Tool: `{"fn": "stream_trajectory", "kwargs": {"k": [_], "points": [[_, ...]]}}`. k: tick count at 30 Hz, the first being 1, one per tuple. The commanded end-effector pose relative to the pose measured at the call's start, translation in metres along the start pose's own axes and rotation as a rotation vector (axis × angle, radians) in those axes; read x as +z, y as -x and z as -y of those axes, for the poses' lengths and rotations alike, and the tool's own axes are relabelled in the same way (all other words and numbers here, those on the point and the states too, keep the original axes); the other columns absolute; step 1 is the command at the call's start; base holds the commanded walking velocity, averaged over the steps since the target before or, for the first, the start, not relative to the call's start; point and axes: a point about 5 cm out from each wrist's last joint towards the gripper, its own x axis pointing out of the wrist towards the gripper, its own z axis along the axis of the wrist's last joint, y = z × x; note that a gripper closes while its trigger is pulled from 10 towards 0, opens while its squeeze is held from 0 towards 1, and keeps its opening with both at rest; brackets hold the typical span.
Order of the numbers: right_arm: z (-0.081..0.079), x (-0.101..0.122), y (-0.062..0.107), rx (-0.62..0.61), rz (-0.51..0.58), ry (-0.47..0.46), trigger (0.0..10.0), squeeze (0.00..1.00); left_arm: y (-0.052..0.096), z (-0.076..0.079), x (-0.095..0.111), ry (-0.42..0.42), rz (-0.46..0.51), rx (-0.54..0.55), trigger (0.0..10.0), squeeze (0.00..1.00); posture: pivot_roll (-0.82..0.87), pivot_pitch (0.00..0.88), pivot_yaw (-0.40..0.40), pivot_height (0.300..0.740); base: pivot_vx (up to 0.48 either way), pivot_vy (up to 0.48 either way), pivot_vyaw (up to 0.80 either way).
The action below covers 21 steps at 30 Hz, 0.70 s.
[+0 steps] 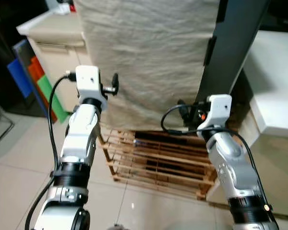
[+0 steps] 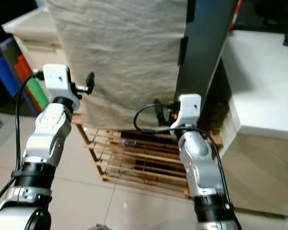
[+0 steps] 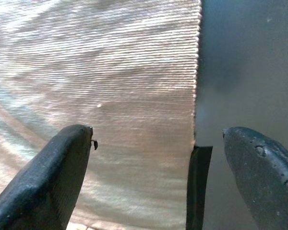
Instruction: Restocking fridge
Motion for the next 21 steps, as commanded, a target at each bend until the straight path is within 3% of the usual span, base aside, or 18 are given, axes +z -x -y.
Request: {"fn": "stream_trajectory", "kwargs": {"k": [1,5,9,14,21], "points": [[-0.003,0.004,0.002,0.01,0.011,0.01,10.0,0.0,-0.004,-0.002,0.0,0.037,-0.028,0.019,10.0,0.0,-0.12,0.0,0.063,0.74,0.0,0.0,0.0],[-0.004,0.002,0.005,0.009,0.006,0.01,10.0,0.0,-0.006,0.001,-0.005,0.037,-0.028,-0.018,10.0,0.0,-0.12,0.0,0.066,0.74,0.0,0.0,0.0],[-0.004,0.0,0.007,0.009,0.002,0.007,10.0,0.0,-0.011,-0.003,-0.006,-0.013,-0.009,-0.036,10.0,0.0,-0.12,0.0,0.062,0.74,0.0,0.0,0.0],[-0.006,-0.001,0.005,0.017,-0.006,0.011,10.0,0.0,-0.031,0.002,-0.007,-0.009,-0.047,-0.07,10.0,0.0,-0.12,0.0,0.057,0.74,0.0,0.0,0.0],[-0.011,-0.001,0.009,0.019,-0.005,0.007,10.0,0.0,-0.042,0.006,0.0,-0.047,-0.048,-0.073,10.0,0.0,-0.13,0.0,0.085,0.74,0.0,0.0,0.0]]}}
